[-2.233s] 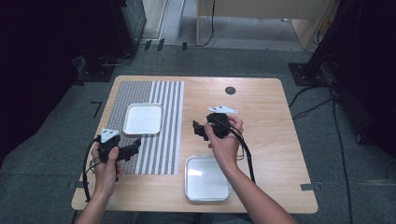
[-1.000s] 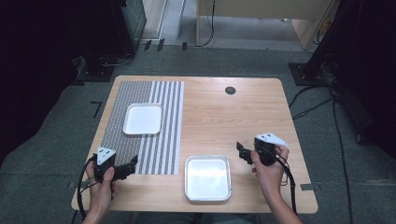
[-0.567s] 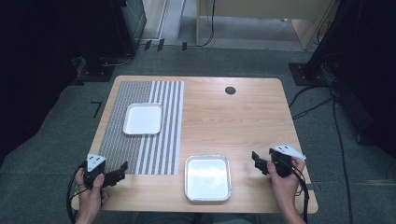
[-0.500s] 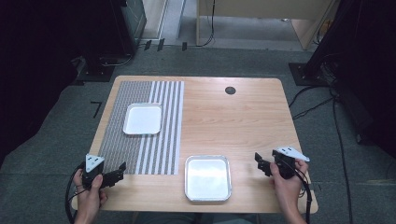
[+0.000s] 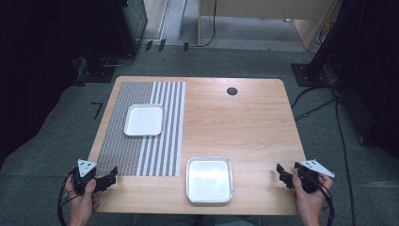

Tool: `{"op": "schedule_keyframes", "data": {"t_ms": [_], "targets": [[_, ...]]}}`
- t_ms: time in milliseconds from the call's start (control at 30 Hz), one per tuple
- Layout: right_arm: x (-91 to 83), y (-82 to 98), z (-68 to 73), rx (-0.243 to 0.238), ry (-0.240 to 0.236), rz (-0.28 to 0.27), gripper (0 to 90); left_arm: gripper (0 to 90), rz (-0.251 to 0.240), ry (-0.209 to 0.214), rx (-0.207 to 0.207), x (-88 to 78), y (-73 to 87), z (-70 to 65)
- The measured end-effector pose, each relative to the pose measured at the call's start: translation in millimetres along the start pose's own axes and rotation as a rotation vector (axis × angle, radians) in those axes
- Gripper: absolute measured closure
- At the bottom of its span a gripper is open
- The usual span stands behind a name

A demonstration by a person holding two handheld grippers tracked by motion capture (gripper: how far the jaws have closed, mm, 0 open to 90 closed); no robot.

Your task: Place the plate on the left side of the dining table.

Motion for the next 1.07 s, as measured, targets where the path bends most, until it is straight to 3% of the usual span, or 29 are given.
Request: {"op": "schedule_keyframes", "data": {"t_ms": [100,233,433,533,667,833,1067], "targets": [[-4.5,4.6,-9.9,0.005,0.017,0.009,24.3,13.0,0.011,-0.014,-0.005,0.3,2.8,5.2],[-9.0,10.7,-17.6,-0.029,0.043,0.019,24.2,13.1,0.014,-0.032,0.014,-0.8,3.9,10.4],[-12.4,14.5,-17.9,-0.06,0.054,0.035,23.8,13.3,0.019,-0.042,0.036,0.3,7.4,11.9],[-11.3,17.2,-16.5,-0.102,0.072,0.06,22.8,13.3,0.003,-0.05,0.056,0.0,7.4,10.6],[-11.0,17.5,-15.9,-0.105,0.065,0.062,21.9,13.3,0.003,-0.038,0.033,0.5,8.4,11.5],[-10.9,17.5,-15.8,-0.105,0.065,0.063,21.4,13.7,0.026,0.003,-0.034,2.0,10.1,13.9],[-10.6,17.3,-16.1,-0.107,0.066,0.062,21.0,13.6,0.026,0.01,-0.035,2.4,10.0,14.1]]}}
Point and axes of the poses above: each handheld gripper's, and its own axes: x roughly forward along the jaws, y roughly out of its underside, z roughly to its left, the point moved 9 cm from there along x, roughly forward along the jaws, and after that the axes turned 8 degrees about -z, right-handed, at the moved point
